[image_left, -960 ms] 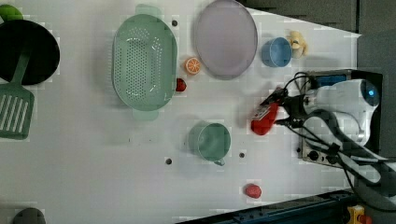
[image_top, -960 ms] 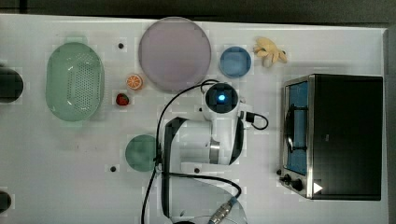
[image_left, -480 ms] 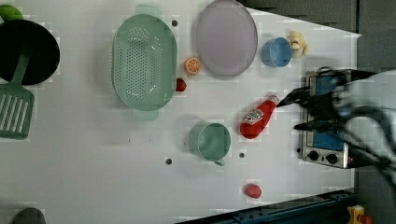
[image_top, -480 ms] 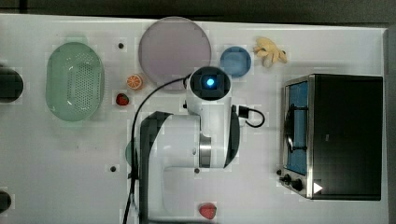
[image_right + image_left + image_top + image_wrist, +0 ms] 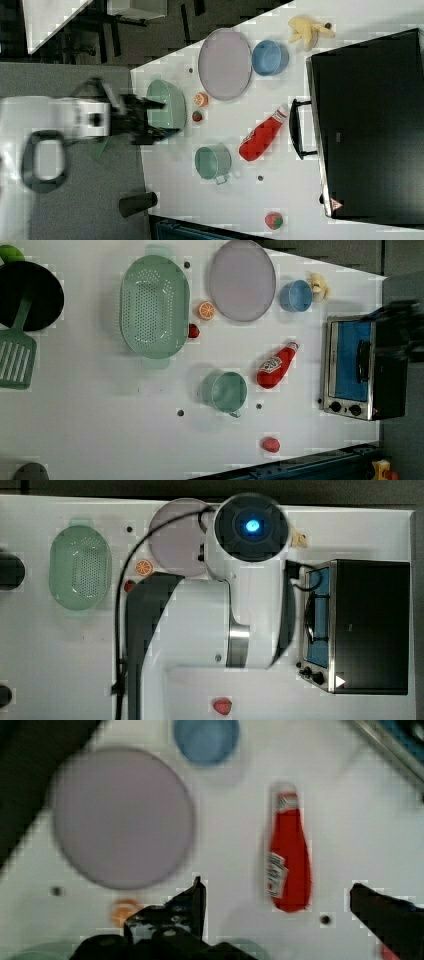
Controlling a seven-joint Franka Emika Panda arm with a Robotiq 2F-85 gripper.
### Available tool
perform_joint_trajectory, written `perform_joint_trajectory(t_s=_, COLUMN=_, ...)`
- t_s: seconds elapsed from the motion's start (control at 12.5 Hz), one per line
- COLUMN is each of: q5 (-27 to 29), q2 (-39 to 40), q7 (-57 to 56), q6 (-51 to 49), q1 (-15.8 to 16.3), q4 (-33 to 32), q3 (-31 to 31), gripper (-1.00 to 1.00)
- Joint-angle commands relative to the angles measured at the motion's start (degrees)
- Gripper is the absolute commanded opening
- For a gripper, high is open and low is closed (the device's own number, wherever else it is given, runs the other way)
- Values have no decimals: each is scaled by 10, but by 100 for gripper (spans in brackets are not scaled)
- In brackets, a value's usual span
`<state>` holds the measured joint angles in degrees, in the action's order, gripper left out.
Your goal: Pick Ketchup from oven and place it on table.
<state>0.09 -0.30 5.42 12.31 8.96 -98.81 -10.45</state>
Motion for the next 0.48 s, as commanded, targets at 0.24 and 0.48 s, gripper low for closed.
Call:
perform_joint_trajectory(t_s=0.24, q5=5, q2=14, q7=16, q6=-112, q1=3, q4=59, q3=-3, gripper=100)
perform_joint_trajectory(t_s=0.48, q5=5, q2=16, q7=16, q6=-111, q1=3, q4=59, q3=-5, gripper=100)
